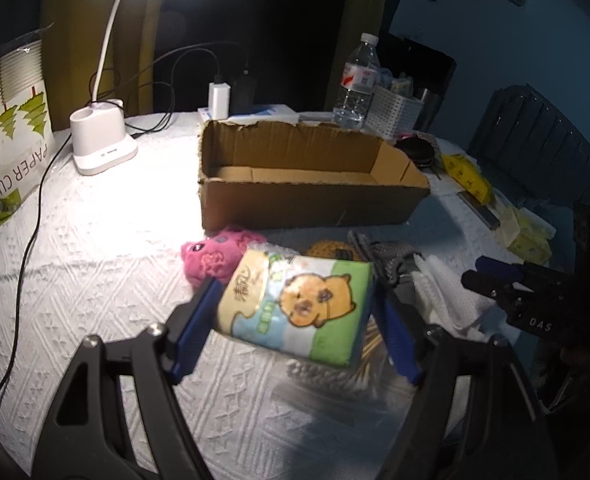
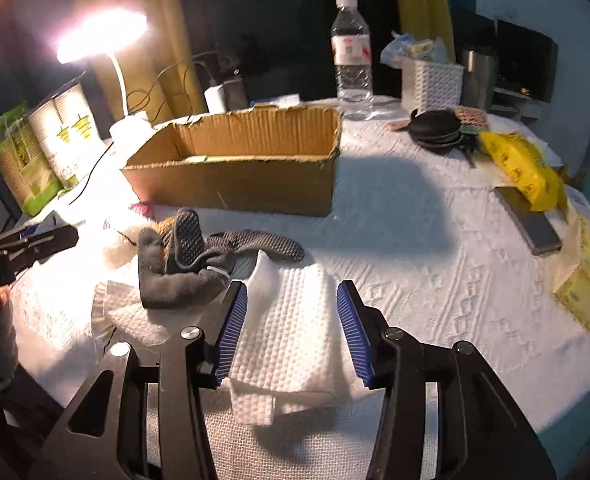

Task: Organize soft objects
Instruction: 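Carry the tissue pack and paper towel over the cardboard box with both tools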

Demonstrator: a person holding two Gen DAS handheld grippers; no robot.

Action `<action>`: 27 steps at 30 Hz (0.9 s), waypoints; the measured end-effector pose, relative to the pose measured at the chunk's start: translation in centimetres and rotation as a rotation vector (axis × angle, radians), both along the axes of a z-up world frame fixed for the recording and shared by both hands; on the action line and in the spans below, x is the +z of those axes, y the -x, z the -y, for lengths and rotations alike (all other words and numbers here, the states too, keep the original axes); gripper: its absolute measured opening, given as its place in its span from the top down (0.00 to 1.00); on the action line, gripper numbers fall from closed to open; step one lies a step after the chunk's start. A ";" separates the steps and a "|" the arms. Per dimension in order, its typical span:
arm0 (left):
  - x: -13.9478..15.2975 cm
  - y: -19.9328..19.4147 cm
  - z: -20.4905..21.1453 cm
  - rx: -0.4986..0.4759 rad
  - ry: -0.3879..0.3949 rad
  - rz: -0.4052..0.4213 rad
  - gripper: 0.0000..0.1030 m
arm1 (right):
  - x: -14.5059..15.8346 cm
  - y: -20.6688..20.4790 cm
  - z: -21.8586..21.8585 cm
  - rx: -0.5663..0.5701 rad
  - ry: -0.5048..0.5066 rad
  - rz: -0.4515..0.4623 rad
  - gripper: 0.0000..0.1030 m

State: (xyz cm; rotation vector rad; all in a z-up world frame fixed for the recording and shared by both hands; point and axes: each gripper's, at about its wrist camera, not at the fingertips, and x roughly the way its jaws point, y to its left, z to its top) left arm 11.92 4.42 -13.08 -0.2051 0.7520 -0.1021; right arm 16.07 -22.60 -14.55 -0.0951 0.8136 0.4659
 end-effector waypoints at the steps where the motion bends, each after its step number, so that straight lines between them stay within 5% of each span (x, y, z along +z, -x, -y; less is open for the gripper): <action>1: 0.0 0.0 0.1 -0.002 -0.003 0.000 0.26 | -0.4 -0.1 -0.2 0.011 -0.001 -0.011 0.52; 6: -0.1 0.0 0.4 -0.004 -0.012 -0.002 0.26 | -3.2 -1.2 -1.2 0.020 0.024 -0.107 0.52; 11: 0.0 0.0 0.4 -0.006 -0.013 -0.001 0.26 | -3.5 -1.1 -1.5 0.038 0.042 -0.097 0.52; 12: 0.1 0.0 0.5 -0.009 -0.013 0.002 0.26 | -3.5 -0.9 -1.6 0.046 0.042 -0.089 0.56; 14: 0.3 0.1 0.6 -0.016 -0.017 0.010 0.26 | -3.5 -0.8 -1.6 0.061 0.034 -0.083 0.95; 27: 2.3 0.1 0.9 -0.015 -0.023 0.053 0.26 | 1.5 0.5 -0.3 0.054 -0.022 0.044 0.96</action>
